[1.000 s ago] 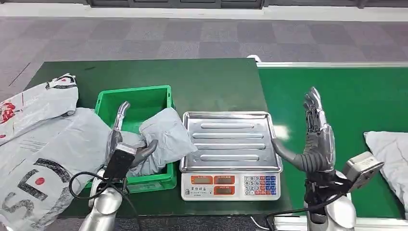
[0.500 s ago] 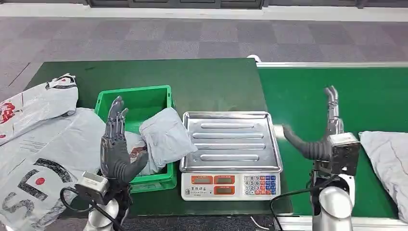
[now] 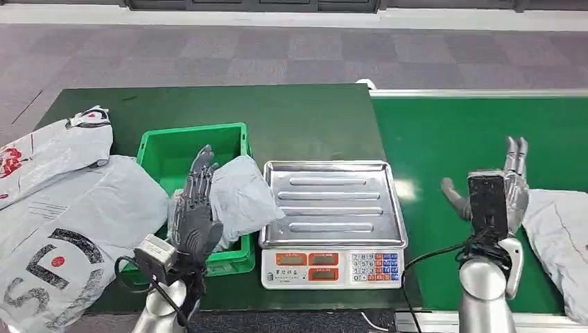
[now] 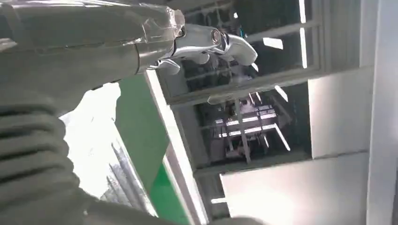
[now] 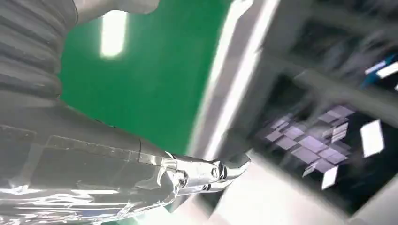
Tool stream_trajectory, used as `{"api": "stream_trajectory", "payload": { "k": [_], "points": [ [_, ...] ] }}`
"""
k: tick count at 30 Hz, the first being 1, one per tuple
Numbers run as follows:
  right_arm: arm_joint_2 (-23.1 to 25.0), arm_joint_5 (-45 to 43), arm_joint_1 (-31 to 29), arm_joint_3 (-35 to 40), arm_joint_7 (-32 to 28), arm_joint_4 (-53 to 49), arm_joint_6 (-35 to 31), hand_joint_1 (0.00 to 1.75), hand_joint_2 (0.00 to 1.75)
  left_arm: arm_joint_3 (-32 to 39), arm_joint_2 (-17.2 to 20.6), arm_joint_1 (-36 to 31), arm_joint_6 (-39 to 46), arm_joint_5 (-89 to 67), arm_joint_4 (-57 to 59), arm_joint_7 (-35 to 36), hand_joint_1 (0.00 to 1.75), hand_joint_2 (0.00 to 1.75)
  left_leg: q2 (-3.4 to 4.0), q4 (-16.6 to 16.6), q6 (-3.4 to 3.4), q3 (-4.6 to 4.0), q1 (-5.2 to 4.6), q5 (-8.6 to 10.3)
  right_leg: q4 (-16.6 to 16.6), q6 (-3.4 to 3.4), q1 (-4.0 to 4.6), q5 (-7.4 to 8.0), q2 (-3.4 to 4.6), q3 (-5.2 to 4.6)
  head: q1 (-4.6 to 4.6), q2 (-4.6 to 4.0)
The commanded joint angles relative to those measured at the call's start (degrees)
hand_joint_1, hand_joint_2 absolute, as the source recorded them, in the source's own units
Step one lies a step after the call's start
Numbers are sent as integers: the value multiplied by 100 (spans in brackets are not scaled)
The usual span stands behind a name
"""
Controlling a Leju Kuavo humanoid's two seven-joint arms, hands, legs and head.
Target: Moved the parcel from conveyor to table for the left to box.
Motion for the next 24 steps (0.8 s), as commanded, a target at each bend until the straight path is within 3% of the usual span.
{"api": "stream_trajectory", "payload": {
  "k": [1, 3, 4, 5, 9, 14, 17, 24],
  "points": [
    [-1539, 816, -981, -1969, 1036, 3816, -248, 0, 175, 251, -31, -1142, -321, 349, 2142, -49, 0, 175, -37, -11, 3, 18, 9, 12, -32, 10, 9, 11, -34, 42, 0, 0],
    [-2020, 1185, -1098, -2100, 1427, 4630, -148, 0, 175, 252, -21, -1221, -370, 382, 2416, -49, 0, 175, -45, -7, 9, 15, 6, 13, -37, 18, 6, 16, -41, 48, 2, 0],
    [-2218, 1183, -1127, -2258, 1265, 4980, -102, 0, 175, 253, -35, -1216, -350, 361, 2413, -49, 0, 175, -30, 4, 7, 9, 2, 4, -21, 17, 2, 13, -26, 35, 2, 0],
    [-2436, 1417, -1041, -2299, 1610, 5280, -68, 0, 175, 245, -37, -1087, -362, 380, 2120, -49, 0, 175, -42, -1, 8, 13, -1, 6, -26, 20, -2, 13, -38, 44, 2, 0],
    [-2963, 1567, -867, -2601, 1867, 6111, 239, 0, 175, 226, -44, -1027, -296, 400, 2148, -49, 0, 175, -60, 2, 14, 12, -5, -4, -26, 22, -5, 5, -52, 46, 2, 0],
    [-3060, 1619, -913, -2719, 1900, 6606, 419, 0, 175, 233, -48, -1103, -313, 437, 2229, -49, 0, 175, -41, 4, 21, 12, -6, -17, -23, 29, -6, -2, -29, 38, 2, 0],
    [-3086, 1865, -786, -2566, 2379, 6874, 1017, 0, 175, 163, -63, -1293, -260, 391, 2477, -49, 0, 175, -31, 6, 24, 6, -9, -19, -16, 32, -9, -3, -22, 25, 2, -2],
    [-3105, 2028, -860, -2442, 2596, 7024, 1512, 0, 175, 88, -26, -1389, -71, 309, 2570, -49, 0, 175, -9, 8, 24, 7, -6, -21, -16, 32, -6, 1, 1, 20, 2, 0]
  ]
}}
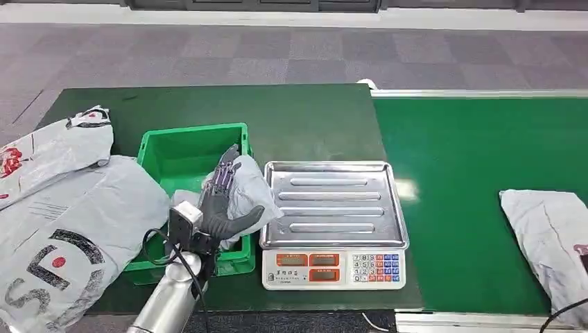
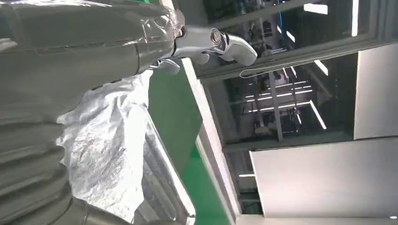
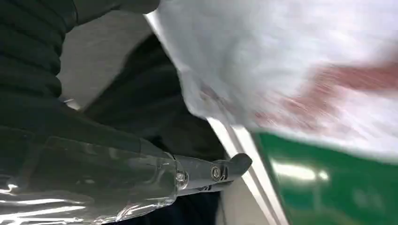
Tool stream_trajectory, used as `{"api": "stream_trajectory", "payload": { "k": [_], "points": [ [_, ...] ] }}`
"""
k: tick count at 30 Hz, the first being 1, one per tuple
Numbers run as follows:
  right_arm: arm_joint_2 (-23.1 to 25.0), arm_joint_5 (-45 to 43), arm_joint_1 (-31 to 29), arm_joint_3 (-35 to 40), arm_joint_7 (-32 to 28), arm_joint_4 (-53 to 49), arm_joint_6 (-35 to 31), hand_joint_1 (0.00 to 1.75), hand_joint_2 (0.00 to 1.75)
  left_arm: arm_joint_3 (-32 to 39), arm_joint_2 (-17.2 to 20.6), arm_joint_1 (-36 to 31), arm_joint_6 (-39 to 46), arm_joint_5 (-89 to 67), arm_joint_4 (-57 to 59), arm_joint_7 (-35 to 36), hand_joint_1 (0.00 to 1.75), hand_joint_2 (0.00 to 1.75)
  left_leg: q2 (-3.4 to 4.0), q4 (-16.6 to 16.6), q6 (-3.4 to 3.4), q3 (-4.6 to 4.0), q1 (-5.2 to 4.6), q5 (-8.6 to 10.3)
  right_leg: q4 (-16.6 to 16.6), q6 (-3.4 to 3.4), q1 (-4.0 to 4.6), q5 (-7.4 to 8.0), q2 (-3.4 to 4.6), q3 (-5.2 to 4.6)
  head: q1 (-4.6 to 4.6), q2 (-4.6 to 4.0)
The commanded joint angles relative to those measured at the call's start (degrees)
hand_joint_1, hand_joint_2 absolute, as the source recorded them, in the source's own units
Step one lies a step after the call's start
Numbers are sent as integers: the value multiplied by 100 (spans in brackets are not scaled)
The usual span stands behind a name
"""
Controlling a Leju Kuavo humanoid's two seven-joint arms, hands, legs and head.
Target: Moved the parcel from conveyor to table for the left to box.
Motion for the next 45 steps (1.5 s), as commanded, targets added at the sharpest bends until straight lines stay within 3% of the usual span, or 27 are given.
{"api": "stream_trajectory", "payload": {
  "k": [1, 8, 11, 12, 13, 20, 22, 25, 26, 29, 32, 33, 34, 38, 42, 45],
  "points": [
    [-47, 130, -220, -116, 169, 951, 438, 0, 175, 11, -4, -369, 104, -39, 600, 28, 0, 175, 1, -6, -9, 15, 14, -1, -19, -4, 13, 4, 3, 22, 0, 0],
    [-47, 130, -220, -116, 169, 951, 438, 0, 175, 11, -4, -369, 104, -39, 600, 28, 0, 175, 9, -4, -7, 21, 15, 0, -20, -2, 14, 6, 6, 33, 0, 0],
    [-56, 155, -436, -73, 245, 1097, 757, 0, 175, 21, 31, -389, 125, 2, 630, 28, 0, 175, 18, -4, -4, 21, 13, -4, -20, -3, 12, 7, 15, 30, 0, -2],
    [5, 111, -554, -99, 19, 1100, 693, 16, 175, 9, 60, -369, 229, -43, 621, 28, 0, 175, 25, -5, -7, 22, 12, -5, -21, -5, 10, 9, 23, 29, 0, 0],
    [81, 85, -654, -102, -162, 1078, 589, 175, 175, -1, 84, -345, 303, -80, 598, 28, 0, 175, 23, -1, -3, 15, -2, -5, -13, -1, -3, 7, 19, 21, 0, 0],
    [513, -166, -970, -36, -1005, 674, 361, 175, 175, 37, 122, -343, 386, -78, 649, 28, 0, 175, 76, -7, -3, 19, 10, -7, -19, -3, 9, 20, 68, 17, 0, 0],
    [729, -739, -1100, -286, -1956, 298, 321, 175, 175, 98, 133, -346, 278, 45, 650, 28, 0, 175, 102, -4, -5, -37, 9, -17, -13, -1, 7, 25, 97, 6, 2, 0],
    [1079, -1713, -1261, -535, -3083, -565, 221, 175, 175, 204, 151, -289, 40, 233, 547, 28, 0, 175, 140, -3, -9, -23, 6, -29, -9, -6, 4, 26, 132, 2, 0, 0],
    [1137, -1982, -1196, -469, -3209, -923, 212, 175, 175, 210, 135, -308, -27, 234, 573, 28, 0, 175, 157, -8, -11, -21, 5, -27, -13, -6, 3, 35, 150, 0, 2, 0],
    [1301, -2900, -1063, -385, -3921, -1762, 454, 175, 175, 226, 77, -403, -151, 265, 688, 28, 0, 175, 123, -3, 4, -28, -5, -12, -4, -6, -6, 27, 106, -2, 0, 0],
    [1301, -2900, -1063, -385, -3921, -1762, 454, 175, 175, 226, 77, -403, -151, 265, 688, 28, 0, 175, 79, -14, -3, 26, 4, 18, -18, -6, 4, 31, 77, 11, 0, 0],
    [1361, -3098, -992, -370, -4064, -1967, 503, 58, 175, 225, 55, -431, -153, 260, 718, 28, 0, 175, 59, -5, -4, 20, 5, 15, -10, -3, 4, 27, 57, 11, 0, 0],
    [1438, -3613, -854, -284, -4287, -2331, 646, 0, 175, 214, 47, -459, -177, 240, 740, 28, 0, 175, 43, -4, -1, 16, 1, 17, -6, -1, 1, 26, 44, 9, 0, 0],
    [1670, -4732, -569, -32, -4672, -3620, 430, 0, 175, 175, -1, -584, -333, 271, 869, 28, 0, 175, 36, -4, -1, 5, 3, 18, -6, -1, 2, 26, 35, 4, 0, 0],
    [1653, -4913, -502, 73, -4535, -3893, 417, 0, 175, 175, -16, -609, -329, 275, 896, 28, 0, 175, 32, -4, -2, 0, 3, 19, -6, 0, 2, 24, 30, 2, 0, 0],
    [1651, -5523, -576, -32, -4795, -4115, 270, 0, 175, 178, -34, -617, -419, 330, 915, 28, 0, 175, 30, -3, 2, 1, 0, 19, -4, 3, -1, 23, 27, 3, 0, 0]
  ]
}}
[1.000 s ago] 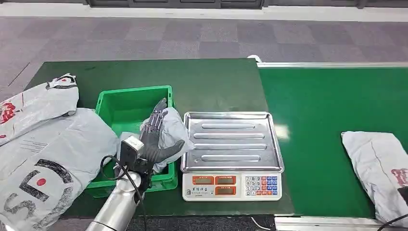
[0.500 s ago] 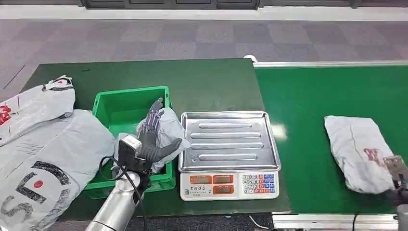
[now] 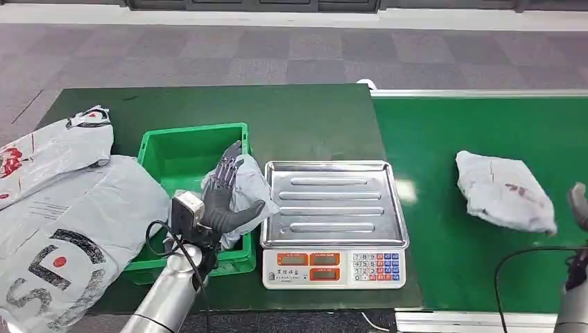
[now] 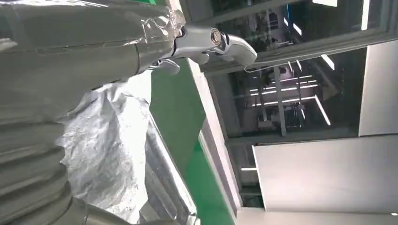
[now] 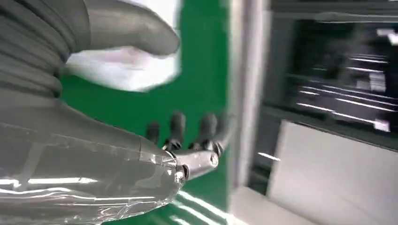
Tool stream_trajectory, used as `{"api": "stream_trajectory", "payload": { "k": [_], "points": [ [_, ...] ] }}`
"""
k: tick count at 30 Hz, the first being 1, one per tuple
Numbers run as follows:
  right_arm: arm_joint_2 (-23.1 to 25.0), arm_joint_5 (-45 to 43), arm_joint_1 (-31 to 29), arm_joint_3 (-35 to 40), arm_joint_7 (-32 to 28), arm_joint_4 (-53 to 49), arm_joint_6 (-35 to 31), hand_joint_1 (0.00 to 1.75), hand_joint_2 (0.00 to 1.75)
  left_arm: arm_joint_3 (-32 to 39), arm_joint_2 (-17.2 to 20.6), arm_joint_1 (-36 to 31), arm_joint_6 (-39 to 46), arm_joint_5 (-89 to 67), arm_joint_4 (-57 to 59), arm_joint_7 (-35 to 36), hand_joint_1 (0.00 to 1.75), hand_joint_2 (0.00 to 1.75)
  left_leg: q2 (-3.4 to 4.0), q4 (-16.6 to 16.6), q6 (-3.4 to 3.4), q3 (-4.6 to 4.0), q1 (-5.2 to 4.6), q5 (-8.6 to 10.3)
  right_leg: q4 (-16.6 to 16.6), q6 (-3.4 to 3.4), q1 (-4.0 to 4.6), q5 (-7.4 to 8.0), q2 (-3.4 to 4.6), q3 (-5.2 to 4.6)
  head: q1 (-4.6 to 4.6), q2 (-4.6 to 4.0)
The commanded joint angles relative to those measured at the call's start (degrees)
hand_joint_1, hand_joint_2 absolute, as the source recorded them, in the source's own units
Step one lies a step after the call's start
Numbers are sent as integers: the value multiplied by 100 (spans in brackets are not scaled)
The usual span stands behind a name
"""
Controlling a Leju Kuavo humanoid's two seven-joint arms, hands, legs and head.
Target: Moved the parcel from conveyor to table for the left to box.
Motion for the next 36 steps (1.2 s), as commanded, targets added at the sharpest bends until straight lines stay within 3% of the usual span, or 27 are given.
{"api": "stream_trajectory", "payload": {
  "k": [1, 3, 4, 5, 6, 8, 9, 10, 12, 14, 15, 17, 19, 20, 22, 26, 36],
  "points": [
    [428, -794, -32, 55, -150, -1314, -299, 0, 175, 174, -64, -300, -116, 67, 467, 30, 0, 175, 14, -4, -11, 6, 4, -2, -5, -7, 3, 4, 17, 1, 0, 0],
    [181, -748, -78, 398, 22, -1146, -547, 0, 175, 194, -67, -267, -105, 98, 421, 30, 0, 175, 7, -1, -11, 2, 5, -2, -4, -6, 4, 3, 9, 1, 0, 0],
    [-30, -273, -163, 711, 222, -842, -899, 0, 175, 208, -61, -244, -90, 110, 393, 30, 0, 175, 11, 1, -6, 2, -1, -2, 0, -3, -1, 2, 12, -3, 0, 0],
    [-92, -90, -303, 906, 155, -582, -1057, 28, 175, 222, -54, -216, -114, 128, 354, 30, 0, 175, 16, -1, -10, 5, 4, -3, -5, -6, 3, 5, 19, 0, 0, 0],
    [-113, 168, -374, 1052, -4, -430, -1346, 175, 175, 225, -59, -218, -130, 134, 365, 30, 0, 175, 18, -3, -12, 6, 7, -3, -10, -7, 6, 7, 21, 3, 0, 0],
    [82, -22, -446, 1034, -335, -395, -1592, 175, 175, 220, -82, -241, -137, 137, 397, 30, 0, 175, 33, 1, -7, 6, 3, -6, -4, -4, 3, 8, 34, 0, 0, 0],
    [153, -110, -431, 1021, -460, -464, -1667, 14, 175, 217, -92, -253, -145, 139, 412, 30, 0, 175, 33, -3, -10, 7, 5, -4, -9, -6, 4, 10, 35, 2, 0, 0],
    [210, -124, -413, 1025, -521, -507, -1784, 0, 175, 216, -102, -265, -152, 144, 427, 30, 0, 175, 46, -9, -14, 11, 9, -4, -17, -9, 8, 16, 49, 5, 0, 0],
    [-168, 888, -601, 1674, 593, 183, -2115, 0, 175, 190, -89, -267, -41, 116, 427, 30, 0, 175, 25, -7, -13, 12, 8, -2, -14, -9, 8, 10, 27, 7, 0, 0],
    [-686, 2013, -1499, 2667, 2509, 1869, -957, 0, 175, 124, 5, -272, -61, 98, 450, 30, 0, 175, 25, -6, -13, 12, 9, -1, -14, -9, 9, 11, 27, 6, 0, 0],
    [-854, 2662, -1907, 3213, 3085, 2661, -440, 0, 175, 99, 21, -336, -103, 73, 528, 30, 0, 175, 32, 3, -4, 6, 2, -4, -4, -4, 3, 11, 33, -2, 0, 0],
    [-677, 3032, -2168, 3683, 3123, 3630, 435, 0, 175, 83, 0, -426, -144, 13, 651, 30, 0, 175, 71, 1, -7, -1, 9, -6, -13, -4, 8, 27, 72, -5, 0, 0],
    [-503, 3126, -2058, 3855, 3047, 3831, 733, 0, 175, 73, -11, -436, -128, 0, 686, 30, 0, 175, 105, -3, -10, 7, 11, -6, -20, -9, 9, 41, 108, -4, 0, 0],
    [-430, 3122, -2007, 3864, 3020, 3885, 693, 0, 175, 70, -12, -431, -125, 0, 681, 30, 0, 175, 86, -3, -12, -36, 12, 0, -20, -9, 11, 40, 86, 0, 0, 0],
    [-271, 3334, -1792, 4123, 3101, 3992, 833, 0, 175, 75, -11, -411, -88, -3, 694, 30, 0, 175, 51, -20, -15, 24, 22, 9, -37, -14, 21, 36, 52, 16, 0, -2],
    [-191, 3579, -1644, 4381, 3416, 3980, 942, 0, 175, 89, 9, -369, -10, -15, 710, 30, 0, 175, -30, -6, -4, 1, 14, 23, -15, -4, 15, 17, -31, 15, 0, 0],
    [-263, 4085, -1801, 4869, 3996, 4020, 1343, 0, 175, 84, 94, -321, 173, -11, 695, 30, 0, 175, -23, -7, -8, -13, 9, 27, -7, -5, 8, 15, -21, -6, 0, 0]
  ]
}}
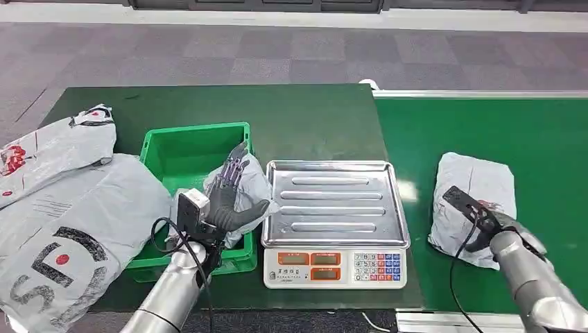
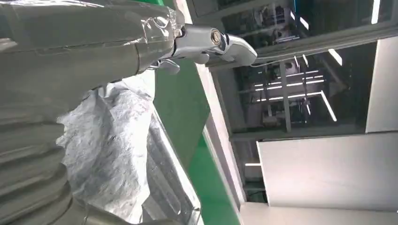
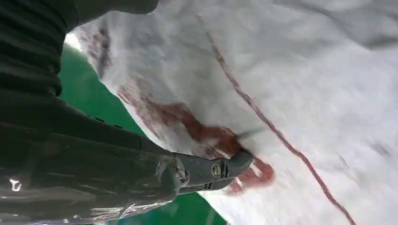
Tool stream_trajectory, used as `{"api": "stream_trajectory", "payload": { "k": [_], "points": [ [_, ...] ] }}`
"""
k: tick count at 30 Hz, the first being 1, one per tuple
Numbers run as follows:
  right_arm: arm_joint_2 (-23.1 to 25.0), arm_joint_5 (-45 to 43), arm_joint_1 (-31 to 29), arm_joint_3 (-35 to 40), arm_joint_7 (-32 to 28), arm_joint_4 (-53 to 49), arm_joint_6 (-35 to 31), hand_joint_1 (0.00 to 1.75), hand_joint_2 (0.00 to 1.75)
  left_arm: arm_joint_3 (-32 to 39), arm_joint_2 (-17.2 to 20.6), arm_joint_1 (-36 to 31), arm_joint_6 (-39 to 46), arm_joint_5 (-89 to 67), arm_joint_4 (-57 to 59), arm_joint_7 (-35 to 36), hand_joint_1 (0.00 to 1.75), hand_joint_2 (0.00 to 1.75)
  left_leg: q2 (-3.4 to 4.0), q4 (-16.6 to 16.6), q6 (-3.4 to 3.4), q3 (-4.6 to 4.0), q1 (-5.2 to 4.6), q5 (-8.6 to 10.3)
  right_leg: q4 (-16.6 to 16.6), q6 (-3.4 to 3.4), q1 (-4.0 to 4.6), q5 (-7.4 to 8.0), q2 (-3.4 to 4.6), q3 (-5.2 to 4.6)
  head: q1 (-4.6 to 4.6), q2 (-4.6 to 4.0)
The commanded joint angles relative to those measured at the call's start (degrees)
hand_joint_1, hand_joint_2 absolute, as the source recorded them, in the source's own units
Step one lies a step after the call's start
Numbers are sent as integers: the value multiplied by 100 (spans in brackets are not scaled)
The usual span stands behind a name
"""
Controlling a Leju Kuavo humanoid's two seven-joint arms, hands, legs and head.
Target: Moved the parcel from conveyor to table for the left to box.
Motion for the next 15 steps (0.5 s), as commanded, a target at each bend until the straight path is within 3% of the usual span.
{"api": "stream_trajectory", "payload": {
  "k": [1, 5, 6, 7, 15],
  "points": [
    [106, 301, -418, 899, 329, 758, 305, 0, 175, 84, 156, -177, 121, 0, 374, 30, 0, 175, 31, -8, -12, 14, 9, -5, -15, -7, 9, 9, 35, 8, 0, 0],
    [87, 492, -437, 1047, 570, 808, 320, 0, 175, 127, 129, -274, 151, 41, 491, 30, 0, 175, 18, -5, -12, 11, 8, -3, -12, -7, 8, 6, 22, 7, 0, 0],
    [84, 489, -399, 1040, 563, 807, 295, 19, 175, 129, 130, -257, 160, 40, 480, 30, 0, 175, 10, 1, -7, 5, 4, -3, -4, -4, 4, 2, 13, 3, 0, 0],
    [107, 440, -362, 994, 499, 784, 276, 175, 175, 140, 132, -212, 191, 37, 448, 30, 0, 175, 10, -4, -10, 9, 6, -2, -9, -6, 5, 4, 14, 7, 0, 0],
    [354, 320, -411, 932, 210, 636, 249, 175, 175, 146, 188, -73, 237, 31, 295, 30, 0, 175, 25, -5, -9, 16, 6, -5, -10, -6, 6, 5, 28, 10, 0, 0]
  ]
}}
